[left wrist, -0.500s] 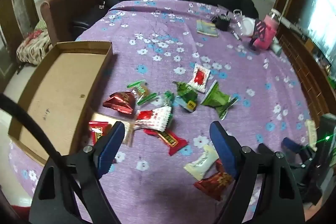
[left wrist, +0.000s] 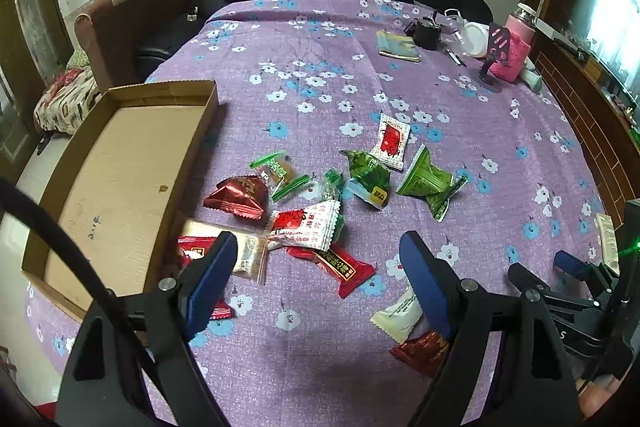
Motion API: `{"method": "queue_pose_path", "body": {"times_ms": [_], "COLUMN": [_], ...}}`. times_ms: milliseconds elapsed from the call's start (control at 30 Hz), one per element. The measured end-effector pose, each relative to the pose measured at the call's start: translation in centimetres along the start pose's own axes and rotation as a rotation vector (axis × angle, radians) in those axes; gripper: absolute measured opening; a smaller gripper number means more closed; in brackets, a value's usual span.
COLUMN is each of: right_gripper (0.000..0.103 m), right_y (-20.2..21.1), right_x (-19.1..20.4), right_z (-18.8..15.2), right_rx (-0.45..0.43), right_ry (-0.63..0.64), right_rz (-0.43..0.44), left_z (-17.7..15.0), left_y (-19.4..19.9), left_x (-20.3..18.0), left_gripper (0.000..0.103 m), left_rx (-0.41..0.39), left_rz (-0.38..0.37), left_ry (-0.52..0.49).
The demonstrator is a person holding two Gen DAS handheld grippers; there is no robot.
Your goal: Organize snacks
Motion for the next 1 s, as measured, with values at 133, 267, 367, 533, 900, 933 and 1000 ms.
{"method": "queue_pose_path", "body": {"times_ms": [133, 267, 367, 533, 900, 933, 1000], "right_gripper": [0.087, 0.087, 0.087, 0.087, 0.087, 0.087, 0.087], "right_y": [0.1, 0.5, 0.6, 0.9, 2.3, 2.3, 2.3], "right_x": [0.3, 1.0, 1.3, 1.7, 3.6, 3.9, 4.2], "right_z": [0.0, 0.2, 0.2, 0.3, 0.9, 0.8, 0.8], "right_rx": [0.0, 0.008, 0.018, 0.013, -0.04, -0.034, -0.025], "right_ry": [-0.002, 0.01, 0.008, -0.002, 0.047, 0.054, 0.071], "right_rz": [0.005, 0.018, 0.034, 0.058, 0.09, 0.099, 0.101], "left_z": [0.2, 0.2, 0.1, 0.0, -0.1, -0.1, -0.1], "left_y": [0.0, 0.0, 0.0, -0.1, -0.1, -0.1, -0.1], "left_x": [-0.2, -0.1, 0.1, 0.3, 0.8, 0.7, 0.8], "left_gripper": [0.083, 0.083, 0.083, 0.083, 0.083, 0.083, 0.083], "left_rx": [-0.016, -0.009, 0.021, 0.032, 0.033, 0.031, 0.031], "left_rz": [0.0, -0.002, 0.009, -0.003, -0.029, -0.03, -0.023], "left_ry": [-0.01, -0.014, -0.023, -0.016, 0.003, 0.001, -0.009]}}
Point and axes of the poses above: each gripper's, at about its wrist camera, not at the fingertips, and y roughly against the way its jaws point, x to its left, z to its top, the point moved 7 cm from there along -y, roughly the way its jaws point, and after that the axes turned 6 degrees about -x, right-handed, at the moved point
